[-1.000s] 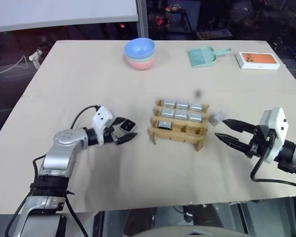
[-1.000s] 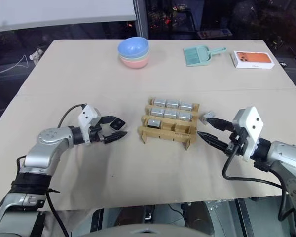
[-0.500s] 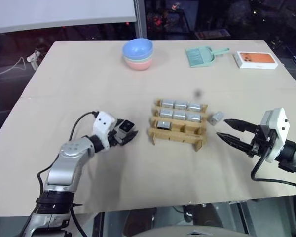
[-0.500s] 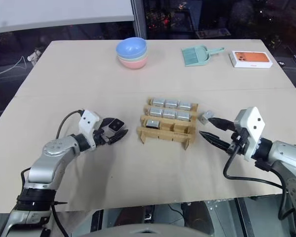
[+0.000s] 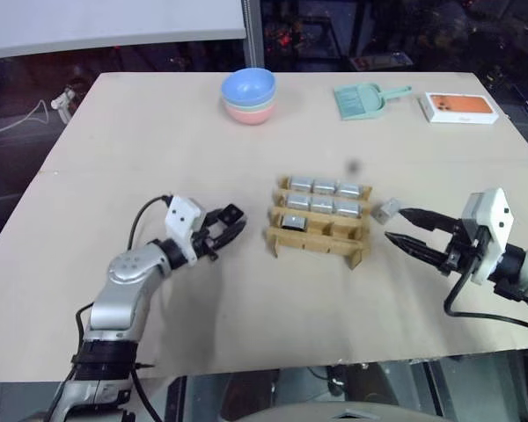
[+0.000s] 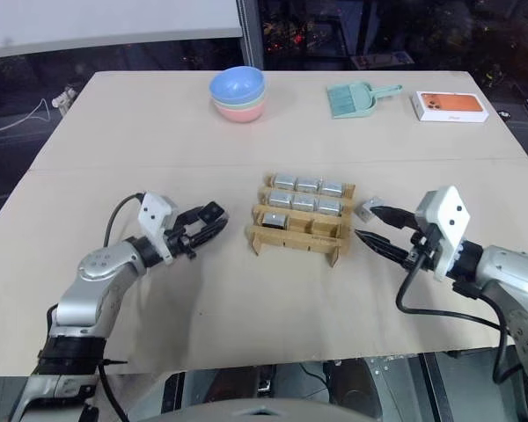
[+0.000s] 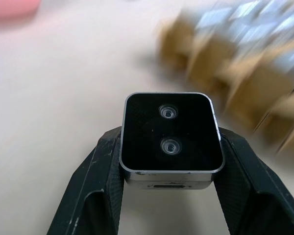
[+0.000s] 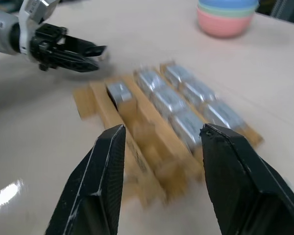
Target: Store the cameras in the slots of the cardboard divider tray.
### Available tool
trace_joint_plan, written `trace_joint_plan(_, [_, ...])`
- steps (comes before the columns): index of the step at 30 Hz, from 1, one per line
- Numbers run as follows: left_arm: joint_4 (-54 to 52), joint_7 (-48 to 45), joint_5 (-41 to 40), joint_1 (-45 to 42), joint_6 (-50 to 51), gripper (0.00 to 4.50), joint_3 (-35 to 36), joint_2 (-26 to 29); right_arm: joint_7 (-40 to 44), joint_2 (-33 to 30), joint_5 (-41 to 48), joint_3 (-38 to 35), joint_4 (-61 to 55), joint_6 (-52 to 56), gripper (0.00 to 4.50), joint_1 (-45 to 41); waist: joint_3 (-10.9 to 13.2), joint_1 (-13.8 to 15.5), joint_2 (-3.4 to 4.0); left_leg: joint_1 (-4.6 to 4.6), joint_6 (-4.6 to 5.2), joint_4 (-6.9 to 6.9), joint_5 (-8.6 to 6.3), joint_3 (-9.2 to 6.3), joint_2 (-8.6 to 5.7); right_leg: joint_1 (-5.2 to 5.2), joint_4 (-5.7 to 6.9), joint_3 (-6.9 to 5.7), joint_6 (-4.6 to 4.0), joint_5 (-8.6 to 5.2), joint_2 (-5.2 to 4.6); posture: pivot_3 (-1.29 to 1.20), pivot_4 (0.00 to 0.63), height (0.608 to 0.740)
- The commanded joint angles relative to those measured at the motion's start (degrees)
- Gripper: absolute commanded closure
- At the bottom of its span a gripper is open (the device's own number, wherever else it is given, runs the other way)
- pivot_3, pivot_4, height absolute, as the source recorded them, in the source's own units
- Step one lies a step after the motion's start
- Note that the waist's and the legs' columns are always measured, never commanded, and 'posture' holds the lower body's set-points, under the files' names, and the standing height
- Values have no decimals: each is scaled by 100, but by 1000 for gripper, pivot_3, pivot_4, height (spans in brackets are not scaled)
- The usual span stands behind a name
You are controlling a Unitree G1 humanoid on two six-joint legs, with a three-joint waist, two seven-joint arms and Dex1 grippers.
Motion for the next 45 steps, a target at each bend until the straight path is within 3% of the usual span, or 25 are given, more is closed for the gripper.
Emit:
trace_joint_plan(1, [-580,-416,-184,-221,-371,2565,-118,33,-237,15,290,270,-149,473,2103,-227,0,0,0,-1,0,0,0,0,0,0,0,0,0,0,0,0,150,740])
trace_joint_plan(6, [-994,-1339,-620,-604,-823,2565,-460,-131,-890,445,1486,562,342,1746,2103,-1369,1,-30,-1,-2,0,0,0,-4,0,-3,-3,15,0,1,-1,0,150,740])
trace_joint_plan(10, [-732,-1778,-405,-1070,-1460,2565,-760,-278,-1910,850,3393,540,1250,2958,2103,-2428,1,-27,-1,-2,1,2,0,0,-2,0,0,8,-3,2,2,0,150,740])
trace_joint_plan(12, [-520,-1922,-297,-1245,-1716,2565,-864,-324,-2576,1014,4473,562,1737,3099,2103,-2833,1,-25,0,-1,1,1,0,1,-2,4,1,1,-4,3,3,0,150,740])
trace_joint_plan(18, [-50,-2077,57,-1503,-2558,2565,-929,-352,-3929,1040,6610,1000,2280,2904,2103,-3368,1,-20,0,-18,3,1,-1,2,-2,-3,-9,-1,0,4,2,0,150,740])
trace_joint_plan(29, [416,-2148,259,-1699,-3334,2565,-995,-346,-4360,953,6069,1570,2263,2925,2103,-3551,0,-27,0,-18,5,1,-1,-2,2,-4,-6,-2,1,4,1,0,150,740])
trace_joint_plan(45, [365,-2279,190,-1648,-3335,2565,-1036,-323,-3905,1079,5003,1600,2437,3099,2103,-3647,1,-34,0,-19,5,1,-1,-6,4,-5,-6,-3,1,4,1,0,150,740])
